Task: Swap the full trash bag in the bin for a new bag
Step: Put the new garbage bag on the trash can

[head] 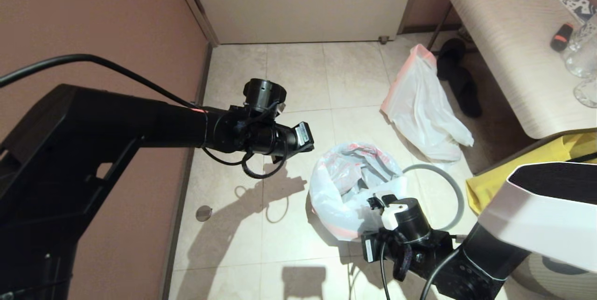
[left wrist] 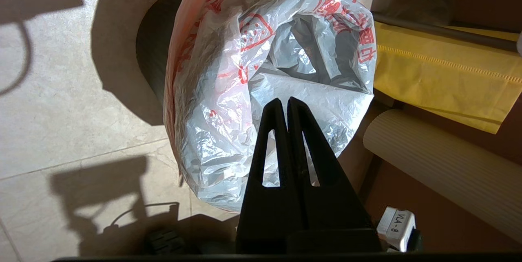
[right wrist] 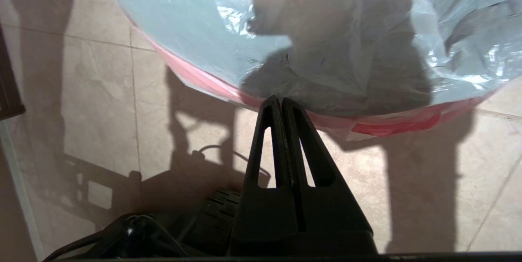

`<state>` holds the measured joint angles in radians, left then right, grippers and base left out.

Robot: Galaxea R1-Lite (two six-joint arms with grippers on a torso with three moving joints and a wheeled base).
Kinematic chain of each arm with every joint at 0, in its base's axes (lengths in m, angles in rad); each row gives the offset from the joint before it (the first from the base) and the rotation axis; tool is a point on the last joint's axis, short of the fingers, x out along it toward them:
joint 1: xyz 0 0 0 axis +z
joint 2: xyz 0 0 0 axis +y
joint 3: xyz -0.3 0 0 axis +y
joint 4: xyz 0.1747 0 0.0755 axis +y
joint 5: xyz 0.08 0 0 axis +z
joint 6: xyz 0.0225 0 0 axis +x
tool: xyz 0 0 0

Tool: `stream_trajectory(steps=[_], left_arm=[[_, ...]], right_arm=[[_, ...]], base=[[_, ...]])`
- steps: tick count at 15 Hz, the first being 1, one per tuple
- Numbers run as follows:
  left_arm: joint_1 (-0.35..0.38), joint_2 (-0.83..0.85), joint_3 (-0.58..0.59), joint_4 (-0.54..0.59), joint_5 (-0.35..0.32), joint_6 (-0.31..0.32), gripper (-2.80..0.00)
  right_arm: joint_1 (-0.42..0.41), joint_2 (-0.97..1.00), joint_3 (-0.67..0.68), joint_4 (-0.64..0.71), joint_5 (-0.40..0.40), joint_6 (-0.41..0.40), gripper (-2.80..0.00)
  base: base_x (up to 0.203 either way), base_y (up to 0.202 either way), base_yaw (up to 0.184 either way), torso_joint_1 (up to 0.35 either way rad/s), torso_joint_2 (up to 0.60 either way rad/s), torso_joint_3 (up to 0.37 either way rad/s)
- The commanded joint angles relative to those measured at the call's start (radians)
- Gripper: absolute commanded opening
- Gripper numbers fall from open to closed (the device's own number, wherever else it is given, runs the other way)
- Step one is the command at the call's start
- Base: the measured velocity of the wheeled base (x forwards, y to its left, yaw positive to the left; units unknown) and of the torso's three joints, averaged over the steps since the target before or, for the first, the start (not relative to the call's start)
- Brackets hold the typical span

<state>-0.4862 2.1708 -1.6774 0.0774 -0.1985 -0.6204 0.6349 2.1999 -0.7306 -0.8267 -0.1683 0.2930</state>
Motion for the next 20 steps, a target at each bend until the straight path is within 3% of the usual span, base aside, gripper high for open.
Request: stream_trajectory(steps=[1, 6, 9, 14, 18, 20], left_arm=[[0.000, 0.007, -0.001, 0.001, -0.001, -0.004, -2.80], [-0.002, 0.009, -0.001, 0.001, 0.000, -0.004, -2.80], [-0.002, 0.019, -0.001, 0.001, 0.000, -0.003, -2.80], [-0.003, 0.027, 0.000, -0.007, 0.002, -0.004, -2.80], [-0.006, 0.049, 0.016, -0.056, 0.005, -0.004, -2.80], [-0.008, 0.049, 0.019, -0.058, 0.005, -0.004, -2.80]], right_arm=[[0.002, 0.021, 0.001, -0.003, -0.002, 0.001, -2.80], [-0.005, 0.073, -0.010, -0.010, 0.000, 0.002, -2.80], [-0.028, 0.107, -0.042, -0.086, 0.001, 0.001, -2.80], [0.016, 0.024, 0.051, -0.105, 0.031, -0.064, -2.80], [-0.001, 0.032, 0.128, -0.349, 0.074, -0.107, -2.80], [-0.011, 0.028, 0.123, -0.367, 0.076, -0.113, -2.80]], base=[[0.000, 0.000, 0.000, 0.000, 0.00, 0.000], [0.000, 0.000, 0.000, 0.000, 0.00, 0.000], [0.000, 0.000, 0.000, 0.000, 0.00, 0.000], [0.000, 0.000, 0.000, 0.000, 0.00, 0.000], [0.000, 0.000, 0.000, 0.000, 0.00, 0.000], [0.000, 0.000, 0.000, 0.000, 0.00, 0.000]])
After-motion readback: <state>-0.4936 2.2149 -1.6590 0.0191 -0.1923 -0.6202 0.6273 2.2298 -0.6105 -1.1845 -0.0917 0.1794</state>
